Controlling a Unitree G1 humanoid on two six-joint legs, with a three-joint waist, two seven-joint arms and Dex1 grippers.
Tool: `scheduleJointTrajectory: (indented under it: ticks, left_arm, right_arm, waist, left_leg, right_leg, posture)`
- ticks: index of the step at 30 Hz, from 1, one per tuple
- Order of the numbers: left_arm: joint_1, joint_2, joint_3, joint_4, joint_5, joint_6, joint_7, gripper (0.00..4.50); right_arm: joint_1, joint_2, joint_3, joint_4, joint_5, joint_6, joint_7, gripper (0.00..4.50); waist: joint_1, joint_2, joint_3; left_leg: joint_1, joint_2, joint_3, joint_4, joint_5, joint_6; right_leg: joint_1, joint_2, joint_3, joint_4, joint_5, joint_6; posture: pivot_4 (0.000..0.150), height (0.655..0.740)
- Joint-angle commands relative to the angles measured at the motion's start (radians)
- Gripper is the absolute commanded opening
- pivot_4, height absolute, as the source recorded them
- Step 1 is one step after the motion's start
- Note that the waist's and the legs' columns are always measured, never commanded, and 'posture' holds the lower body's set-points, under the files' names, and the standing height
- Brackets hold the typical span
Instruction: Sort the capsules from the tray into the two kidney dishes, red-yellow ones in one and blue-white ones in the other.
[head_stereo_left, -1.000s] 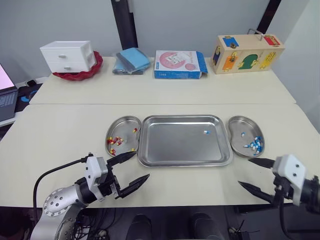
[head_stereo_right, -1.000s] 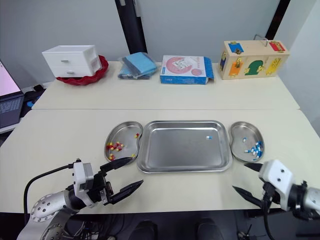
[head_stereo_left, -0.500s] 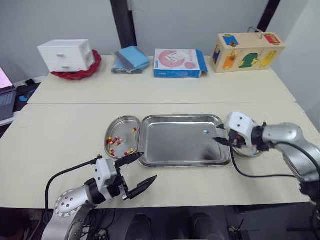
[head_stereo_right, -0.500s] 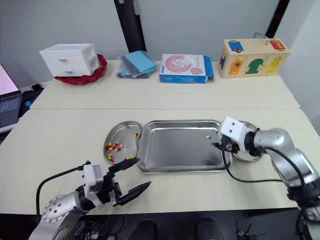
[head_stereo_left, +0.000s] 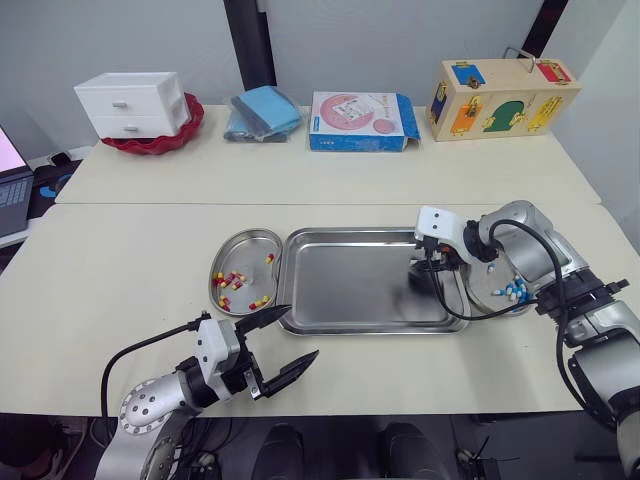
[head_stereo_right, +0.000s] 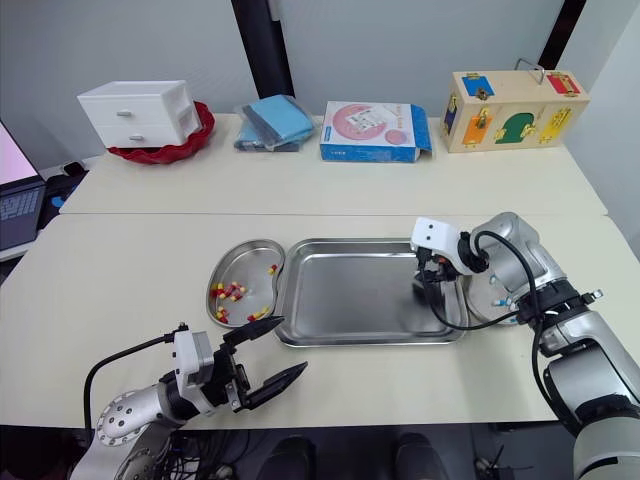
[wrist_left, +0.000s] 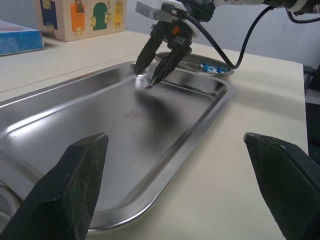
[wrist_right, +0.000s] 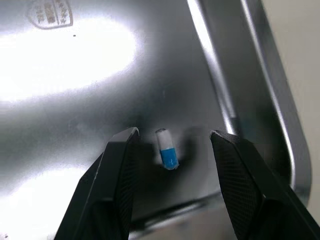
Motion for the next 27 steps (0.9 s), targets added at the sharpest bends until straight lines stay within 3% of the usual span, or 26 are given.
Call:
scheduleJointTrajectory:
  ticks: [1, 5, 17, 22, 27]
  left_arm:
    - [0.001, -0.007, -0.011, -0.013, -0.004, -0.023, 0.004, 4.5]
    - [0.008, -0.009, -0.012, -0.014, -0.002, -0.028, 0.006, 4.5]
    - [-0.002, -0.002, -0.017, 0.015, -0.011, -0.046, -0.018, 4.5]
    - [-0.022, 0.003, -0.014, 0.029, -0.018, -0.043, -0.027, 4.5]
    - [-0.039, 0.009, -0.013, 0.033, -0.029, -0.027, -0.036, 4.5]
  right_arm:
    - [-0.025, 0.004, -0.011, 0.032, -0.023, -0.039, 0.029, 2.51]
    - [-0.024, 0.009, -0.012, 0.07, -0.036, -0.06, 0.047, 2.51]
    - [-0.007, 0.018, -0.031, 0.044, -0.044, -0.042, 0.1, 0.01]
    - [0.011, 0.011, -0.053, -0.033, -0.036, -0.015, 0.103, 0.01]
    - [0.069, -0.022, -0.134, -0.223, 0.0, 0.041, 0.071, 0.01]
  waist:
    - [-0.001, 0.0, 0.0]
    - [-0.002, 0.0, 0.0]
    - [-0.001, 0.0, 0.0]
    - [-0.001, 0.0, 0.0]
    - [0.0, 0.002, 0.001]
  left_leg:
    - [0.0, 0.0, 0.0, 0.0, 0.0, 0.0]
    - [0.001, 0.0, 0.0, 0.0, 0.0, 0.0]
    - [0.001, 0.0, 0.0, 0.0, 0.0, 0.0]
    - [0.001, 0.0, 0.0, 0.0, 0.0, 0.0]
    - [0.0, 0.0, 0.0, 0.0, 0.0, 0.0]
  right_leg:
    - [0.0, 0.0, 0.0, 0.0, 0.0, 0.0]
    - [0.0, 0.0, 0.0, 0.0, 0.0, 0.0]
    - [0.001, 0.0, 0.0, 0.001, 0.0, 0.0]
    - [0.0, 0.0, 0.0, 0.001, 0.0, 0.0]
    - [0.0, 0.0, 0.0, 0.001, 0.0, 0.0]
  posture:
    - [0.15, 0.7078]
    - [0.15, 0.7078]
    - [0.15, 0.7078]
    - [0.15, 0.7078]
    - [0.15, 0.7078]
